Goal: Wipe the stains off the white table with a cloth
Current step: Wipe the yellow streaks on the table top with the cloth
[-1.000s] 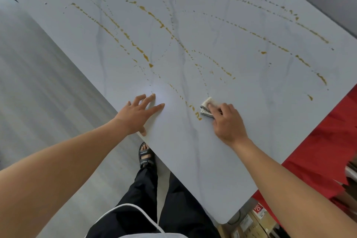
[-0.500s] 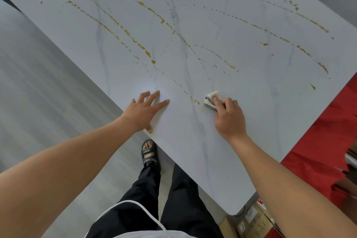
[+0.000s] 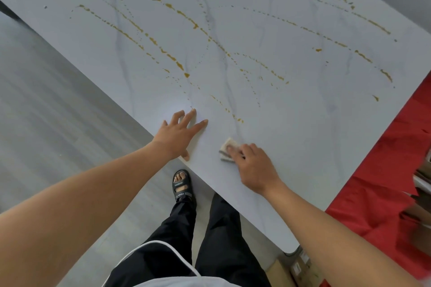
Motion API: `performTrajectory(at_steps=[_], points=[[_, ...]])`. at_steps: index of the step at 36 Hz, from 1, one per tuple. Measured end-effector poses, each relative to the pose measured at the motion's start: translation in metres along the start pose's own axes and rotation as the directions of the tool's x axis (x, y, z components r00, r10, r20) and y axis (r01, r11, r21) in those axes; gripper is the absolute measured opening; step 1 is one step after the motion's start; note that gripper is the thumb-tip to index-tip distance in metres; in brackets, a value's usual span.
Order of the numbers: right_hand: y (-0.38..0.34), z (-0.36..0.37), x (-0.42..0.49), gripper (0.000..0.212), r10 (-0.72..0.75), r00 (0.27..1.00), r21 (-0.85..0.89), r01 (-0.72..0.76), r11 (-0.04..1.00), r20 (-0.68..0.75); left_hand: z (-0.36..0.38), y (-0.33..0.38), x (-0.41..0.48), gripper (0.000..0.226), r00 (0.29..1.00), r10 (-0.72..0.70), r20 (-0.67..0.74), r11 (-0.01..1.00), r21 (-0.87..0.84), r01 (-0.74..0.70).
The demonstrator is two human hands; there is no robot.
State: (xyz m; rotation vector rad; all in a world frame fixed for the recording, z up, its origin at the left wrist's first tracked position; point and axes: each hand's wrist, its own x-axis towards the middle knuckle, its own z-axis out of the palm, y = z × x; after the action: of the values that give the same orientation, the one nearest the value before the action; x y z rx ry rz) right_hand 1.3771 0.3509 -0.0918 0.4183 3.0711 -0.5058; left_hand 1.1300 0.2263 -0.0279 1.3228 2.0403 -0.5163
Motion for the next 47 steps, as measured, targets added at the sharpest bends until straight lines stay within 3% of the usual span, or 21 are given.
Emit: performTrajectory(at_steps=[2,4,6,7,9,11,13,14,16,18,20,32,39,42,44,47], points=[[0.003,-0.004,0.001,0.054,-0.037,0.999,0.006,0.037,0.999,0.017,0.001,0.000,0.001,0.129,1.000,0.003,-0.003,1.000,0.007,-0.003],[0.005,-0.007,0.004,0.051,0.151,0.987,0.052,-0.149,0.987,-0.045,0.002,-0.002,0.001,0.129,1.000,0.009,-0.005,1.000,0.010,-0.009],[0.002,-0.007,0.006,0.055,0.360,0.926,0.094,-0.351,0.932,-0.115,0.003,-0.002,0.002,0.130,1.000,0.012,-0.009,1.000,0.001,-0.012],[-0.003,-0.006,0.007,0.057,0.394,0.911,0.095,-0.385,0.918,-0.119,0.004,-0.003,0.002,0.130,1.000,0.015,-0.010,1.000,0.002,-0.015],[-0.014,-0.004,0.003,0.055,0.312,0.947,0.062,-0.308,0.949,-0.070,0.004,-0.003,0.002,0.129,1.000,0.018,-0.012,1.000,0.006,-0.018],[-0.021,-0.002,-0.002,0.053,0.103,0.994,0.038,-0.104,0.994,0.023,0.005,-0.004,0.002,0.128,1.000,0.023,-0.014,1.000,0.012,-0.023],[-0.018,-0.004,-0.001,0.055,-0.040,0.997,0.022,0.039,0.999,0.066,0.005,-0.005,0.002,0.128,0.999,0.028,-0.017,0.999,0.019,-0.028],[-0.015,-0.005,0.001,0.056,-0.022,0.998,0.028,0.021,0.999,0.057,0.005,-0.005,0.002,0.127,0.999,0.031,-0.017,0.999,0.019,-0.030],[-0.010,-0.007,0.005,0.056,0.167,0.986,0.060,-0.166,0.984,-0.003,0.006,-0.006,0.002,0.127,0.999,0.038,-0.015,0.999,0.016,-0.038],[-0.007,-0.009,0.009,0.056,0.379,0.922,0.100,-0.371,0.923,-0.076,0.006,-0.006,0.003,0.128,0.999,0.036,-0.015,0.999,0.014,-0.036],[-0.014,-0.007,0.009,0.058,0.454,0.883,0.101,-0.445,0.890,-0.118,0.007,-0.006,0.003,0.128,0.999,0.040,-0.014,0.999,0.017,-0.040],[-0.089,0.022,-0.023,0.052,0.435,0.896,0.143,-0.420,0.896,-0.096,0.009,-0.009,0.005,0.129,0.998,0.060,-0.013,0.998,0.038,-0.059],[-0.122,0.025,-0.031,0.063,0.440,0.898,0.193,-0.436,0.879,0.022,0.010,-0.010,0.006,0.130,0.997,0.073,0.001,0.997,0.029,-0.073],[-0.136,0.026,-0.030,0.061,0.481,0.862,0.239,-0.506,0.829,0.159,0.011,-0.014,0.005,0.127,0.996,0.091,-0.002,0.995,0.040,-0.091],[-0.144,0.020,-0.022,0.056,0.482,0.829,0.371,-0.558,0.742,0.284,0.012,-0.018,0.004,0.124,0.993,0.118,0.002,0.991,0.062,-0.118],[-0.152,0.001,-0.006,0.038,0.567,0.696,0.614,-0.695,0.375,0.442,0.010,-0.030,0.001,0.120,0.989,0.147,0.010,0.986,0.078,-0.147]])
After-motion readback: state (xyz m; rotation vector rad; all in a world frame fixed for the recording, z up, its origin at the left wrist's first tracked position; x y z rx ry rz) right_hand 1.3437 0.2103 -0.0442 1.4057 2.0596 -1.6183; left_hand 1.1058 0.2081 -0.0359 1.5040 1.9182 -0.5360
